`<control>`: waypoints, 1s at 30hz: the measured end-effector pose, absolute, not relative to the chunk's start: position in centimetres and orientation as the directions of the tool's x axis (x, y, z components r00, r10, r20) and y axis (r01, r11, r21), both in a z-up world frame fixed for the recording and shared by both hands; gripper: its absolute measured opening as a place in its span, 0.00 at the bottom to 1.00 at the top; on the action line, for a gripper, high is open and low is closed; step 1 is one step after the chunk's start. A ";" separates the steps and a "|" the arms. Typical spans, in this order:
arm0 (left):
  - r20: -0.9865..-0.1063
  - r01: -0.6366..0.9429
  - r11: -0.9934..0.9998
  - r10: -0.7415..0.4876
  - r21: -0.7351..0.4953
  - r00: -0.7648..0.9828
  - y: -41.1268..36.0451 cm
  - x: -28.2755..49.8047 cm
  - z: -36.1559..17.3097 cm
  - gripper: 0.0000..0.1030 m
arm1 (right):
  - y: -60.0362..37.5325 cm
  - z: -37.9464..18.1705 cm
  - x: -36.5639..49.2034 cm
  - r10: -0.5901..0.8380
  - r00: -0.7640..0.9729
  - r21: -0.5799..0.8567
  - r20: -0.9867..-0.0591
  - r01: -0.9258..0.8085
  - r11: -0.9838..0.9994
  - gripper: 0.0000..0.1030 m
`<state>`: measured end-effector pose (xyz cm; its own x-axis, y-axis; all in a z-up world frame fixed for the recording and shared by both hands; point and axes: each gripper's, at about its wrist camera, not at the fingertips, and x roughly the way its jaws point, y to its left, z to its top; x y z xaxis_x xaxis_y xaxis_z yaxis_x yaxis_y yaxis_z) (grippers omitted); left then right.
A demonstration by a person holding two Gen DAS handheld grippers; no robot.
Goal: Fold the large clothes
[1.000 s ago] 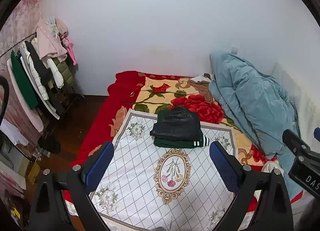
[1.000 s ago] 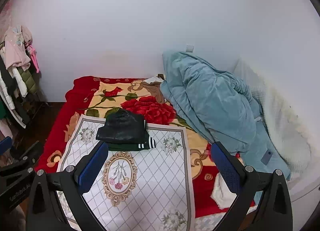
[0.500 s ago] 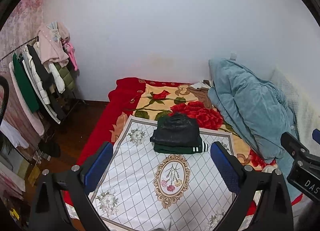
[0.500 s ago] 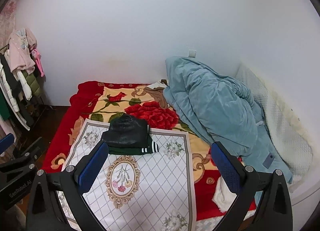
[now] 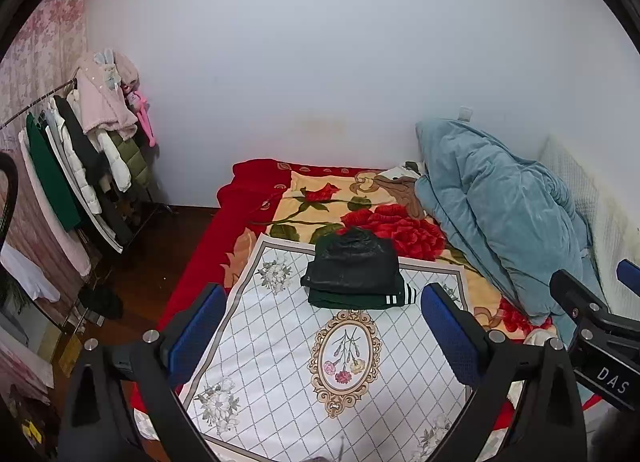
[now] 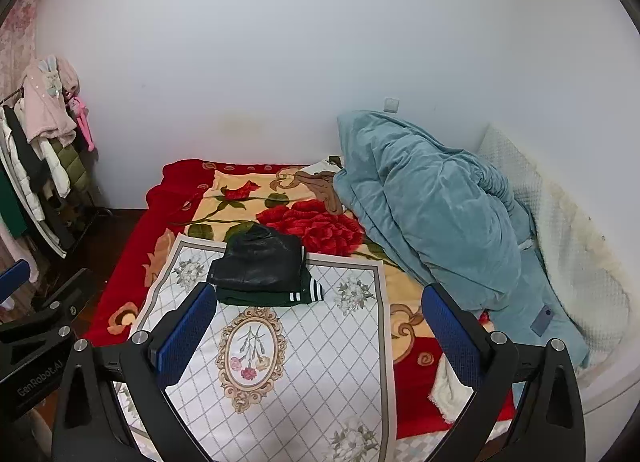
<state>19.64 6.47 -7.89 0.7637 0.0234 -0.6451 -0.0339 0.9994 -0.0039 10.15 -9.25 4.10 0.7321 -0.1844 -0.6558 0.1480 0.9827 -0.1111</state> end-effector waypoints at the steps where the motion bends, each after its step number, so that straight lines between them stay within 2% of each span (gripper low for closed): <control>1: -0.644 -0.034 0.999 0.025 -0.002 0.765 6.4 19.6 -7.8 0.97 | -9.3 4.1 10.1 -0.182 0.732 -0.108 -0.656 0.147 0.983 1.00; 30: -0.636 -0.029 1.000 0.023 0.000 0.771 7.3 18.5 -7.4 0.97 | -9.2 4.0 8.9 -0.165 0.733 -0.090 -0.660 0.141 0.986 1.00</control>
